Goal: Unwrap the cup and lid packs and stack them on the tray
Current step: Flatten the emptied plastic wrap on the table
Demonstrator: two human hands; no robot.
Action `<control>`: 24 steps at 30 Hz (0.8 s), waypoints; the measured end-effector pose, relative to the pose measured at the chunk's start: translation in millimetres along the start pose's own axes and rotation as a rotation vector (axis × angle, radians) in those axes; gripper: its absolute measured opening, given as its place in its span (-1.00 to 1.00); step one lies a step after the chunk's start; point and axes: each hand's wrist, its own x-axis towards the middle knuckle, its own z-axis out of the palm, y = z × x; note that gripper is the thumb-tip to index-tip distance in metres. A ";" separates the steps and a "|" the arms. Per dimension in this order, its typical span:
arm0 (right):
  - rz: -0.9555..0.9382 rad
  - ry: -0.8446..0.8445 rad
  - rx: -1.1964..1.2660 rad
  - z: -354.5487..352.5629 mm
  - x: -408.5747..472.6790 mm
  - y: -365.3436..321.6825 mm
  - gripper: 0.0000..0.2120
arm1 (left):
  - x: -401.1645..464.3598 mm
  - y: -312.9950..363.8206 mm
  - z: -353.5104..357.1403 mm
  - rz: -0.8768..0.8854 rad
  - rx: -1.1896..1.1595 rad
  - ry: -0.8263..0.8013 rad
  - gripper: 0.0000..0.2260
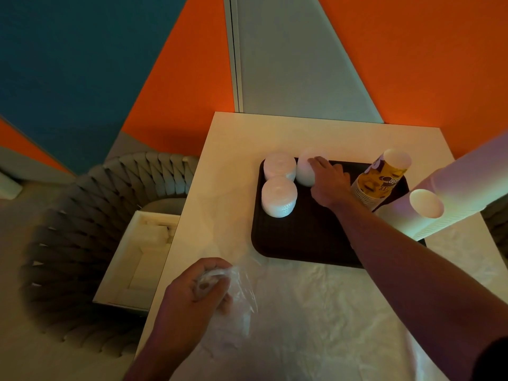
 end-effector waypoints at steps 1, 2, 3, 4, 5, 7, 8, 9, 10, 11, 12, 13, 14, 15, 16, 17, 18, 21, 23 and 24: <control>0.002 -0.005 0.001 -0.6 0.3 0.7 -0.20 | -0.7 0.3 -0.3 -0.005 -0.003 -0.001 -0.79; 0.000 -0.011 0.000 -1.2 -0.1 1.1 -0.19 | -1.8 1.6 -0.7 -0.007 0.002 -0.003 -0.81; -0.002 -0.017 0.000 -1.7 -0.9 1.7 -0.19 | -2.5 2.2 -1.2 -0.006 0.007 -0.003 -0.82; -0.005 -0.018 0.004 -2.4 -1.5 2.3 -0.18 | -2.9 2.7 -1.8 -0.005 0.015 -0.004 -0.83; -0.009 -0.013 0.016 -3.7 -2.5 2.1 -0.17 | -3.2 3.2 -2.1 0.000 0.021 -0.005 -0.83; -0.020 0.034 0.049 -8.3 -7.5 -1.4 -0.16 | -3.2 4.3 -3.9 0.019 0.031 -0.005 -0.82; -0.032 0.075 0.067 -10.6 -11.5 -4.2 -0.17 | -2.9 5.1 -4.6 0.036 0.028 -0.002 -0.81; -0.047 0.121 0.102 -12.8 -17.7 -8.7 -0.20 | -2.5 5.9 -5.4 0.058 0.021 0.001 -0.80; -0.071 0.165 0.168 -14.3 -25.9 -14.1 -0.25 | -2.2 8.6 -5.8 0.084 0.009 0.002 -0.79; -0.103 0.191 0.277 -15.2 -37.3 -21.5 -0.32 | -2.8 11.8 -7.7 0.108 -0.011 0.000 -0.77; -0.126 0.194 0.421 -14.8 -48.9 -27.3 -0.40 | -2.1 15.2 -7.3 0.121 -0.053 -0.009 -0.75; -0.127 0.166 0.573 -13.9 -62.8 -34.7 -0.50 | -1.8 17.6 -8.2 0.123 -0.118 -0.025 -0.72; -0.109 0.112 0.706 -11.8 -77.4 -42.7 -0.61 | -1.1 19.1 -9.5 0.114 -0.192 -0.047 -0.69; -0.077 0.040 0.842 -8.0 -93.1 -51.8 -0.72 | -1.3 19.9 -12.2 0.110 -0.262 -0.068 -0.67; -0.030 -0.038 0.988 -3.6 -107.6 -59.3 -0.81 | -0.5 20.1 -13.8 0.112 -0.317 -0.086 -0.64; 0.023 -0.119 1.149 0.8 -121.2 -65.3 -0.86 | 0.8 20.3 -14.2 0.117 -0.369 -0.106 -0.62; 0.077 -0.203 1.301 5.5 -134.8 -70.2 -0.86 | 0.9 21.3 -16.0 0.121 -0.424 -0.129 -0.60; 0.180 -0.486 1.623 17.0 -175.3 -79.2 -0.70 | -0.1 26.8 -18.9 0.143 -0.639 -0.204 -0.54; 0.234 -0.682 1.804 24.6 -197.7 -82.2 -0.54 | 0.1 29.4 -19.3 0.146 -0.730 -0.219 -0.50; 0.235 -0.738 1.895 29.7 -206.6 -82.3 -0.42 | 0.8 29.0 -19.4 0.140 -0.773 -0.221 -0.49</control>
